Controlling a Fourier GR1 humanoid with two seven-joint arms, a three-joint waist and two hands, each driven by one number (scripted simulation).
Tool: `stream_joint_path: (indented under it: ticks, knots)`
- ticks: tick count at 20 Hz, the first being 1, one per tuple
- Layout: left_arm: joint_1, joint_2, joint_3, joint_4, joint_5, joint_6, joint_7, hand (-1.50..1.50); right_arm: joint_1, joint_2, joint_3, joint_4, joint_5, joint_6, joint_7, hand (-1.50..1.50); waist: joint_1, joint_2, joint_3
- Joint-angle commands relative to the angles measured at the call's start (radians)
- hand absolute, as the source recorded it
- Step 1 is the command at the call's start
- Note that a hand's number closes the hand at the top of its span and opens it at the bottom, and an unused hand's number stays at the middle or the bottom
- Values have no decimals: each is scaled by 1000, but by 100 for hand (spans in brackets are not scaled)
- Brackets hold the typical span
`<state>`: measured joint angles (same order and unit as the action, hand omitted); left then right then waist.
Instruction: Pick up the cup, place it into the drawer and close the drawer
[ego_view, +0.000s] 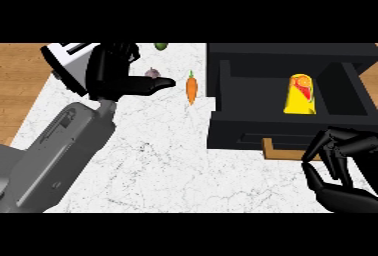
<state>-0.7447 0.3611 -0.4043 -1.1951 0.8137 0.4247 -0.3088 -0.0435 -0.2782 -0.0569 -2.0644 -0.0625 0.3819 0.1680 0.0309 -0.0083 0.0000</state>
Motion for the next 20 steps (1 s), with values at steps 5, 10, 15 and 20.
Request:
stream_joint_path:
  ticks: [5,10,15,20]
  knots:
    - [260,131,59,-211,29,-112,2,-150,-69,-19,132,136,326,-24,-118,150,6,8,0]
    - [394,168,89,-291,50,-153,-14,-150,-47,-90,214,238,563,-63,-259,150,9,8,1]
    - [486,172,139,-261,22,-234,-79,-150,-93,-47,295,389,733,-178,-312,150,-16,10,0]
    - [550,226,232,-257,51,-362,-46,-150,-215,33,302,636,792,-240,-349,-150,-18,10,0]
